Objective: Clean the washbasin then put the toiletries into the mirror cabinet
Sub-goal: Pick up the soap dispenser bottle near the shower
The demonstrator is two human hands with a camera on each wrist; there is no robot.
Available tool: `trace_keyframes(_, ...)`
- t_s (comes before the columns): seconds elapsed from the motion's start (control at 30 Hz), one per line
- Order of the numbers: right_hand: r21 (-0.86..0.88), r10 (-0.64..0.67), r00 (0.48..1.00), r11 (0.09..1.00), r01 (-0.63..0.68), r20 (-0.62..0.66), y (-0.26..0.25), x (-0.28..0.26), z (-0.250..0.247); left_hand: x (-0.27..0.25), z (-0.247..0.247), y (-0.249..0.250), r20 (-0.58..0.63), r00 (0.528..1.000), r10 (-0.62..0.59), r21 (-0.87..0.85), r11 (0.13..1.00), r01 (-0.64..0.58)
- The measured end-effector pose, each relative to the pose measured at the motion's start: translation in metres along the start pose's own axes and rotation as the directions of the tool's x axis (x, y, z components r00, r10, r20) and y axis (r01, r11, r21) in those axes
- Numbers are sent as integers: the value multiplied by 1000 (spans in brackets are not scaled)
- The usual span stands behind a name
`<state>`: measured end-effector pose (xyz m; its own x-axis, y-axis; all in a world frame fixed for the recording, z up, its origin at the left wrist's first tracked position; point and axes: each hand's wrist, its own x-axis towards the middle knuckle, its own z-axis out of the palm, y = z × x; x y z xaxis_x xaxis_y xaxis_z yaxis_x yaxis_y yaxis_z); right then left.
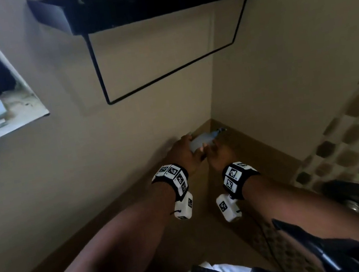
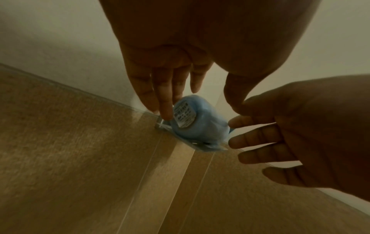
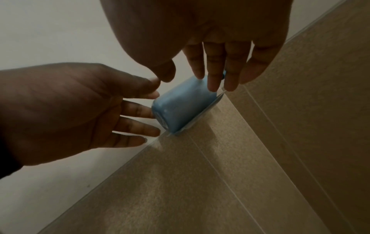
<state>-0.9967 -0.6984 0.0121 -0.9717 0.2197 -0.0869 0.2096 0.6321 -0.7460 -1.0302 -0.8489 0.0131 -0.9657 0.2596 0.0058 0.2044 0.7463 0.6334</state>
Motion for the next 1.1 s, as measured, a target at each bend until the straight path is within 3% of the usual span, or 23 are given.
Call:
trace_keyframes(0.13,0,-17,998,1000,17,67,5,3,7,7,3,-4,94,995,-15,-108,994,26)
trace_keyframes(0.27,219,-53,994,975,31,98,1,-7,15,16,13,-9,96,990,-107,-143,982,120)
trace_keyframes(0.37,163,-67,982,986,38,176,-2,-16,11,18,17,-13,114,985,-131,-153,977,147)
trace_keyframes(0.47,131,-58,980,991,34,190,1,-20,8,8,15,-6,48,982,-184,-161,969,189)
trace_keyframes(0.63,295,142,987,943,-158,75,3,-26,-5,-20,34,2,-67,986,-153,-425,899,110)
trace_keyframes(0.73,475,196,981,863,-174,4,13,-27,-5,-33,50,3,-133,989,-65,-424,906,3)
trace_keyframes(0.83,600,219,974,787,-143,-55,27,-37,-10,-45,65,17,-60,997,41,-401,914,-61)
trace_keyframes(0.97,698,333,918,710,-93,-216,58,-63,-34,-57,91,48,67,980,189,-422,895,-144)
trace_keyframes(1.1,572,360,841,817,-75,-404,99,-119,-76,-87,126,90,217,939,269,-420,894,-159)
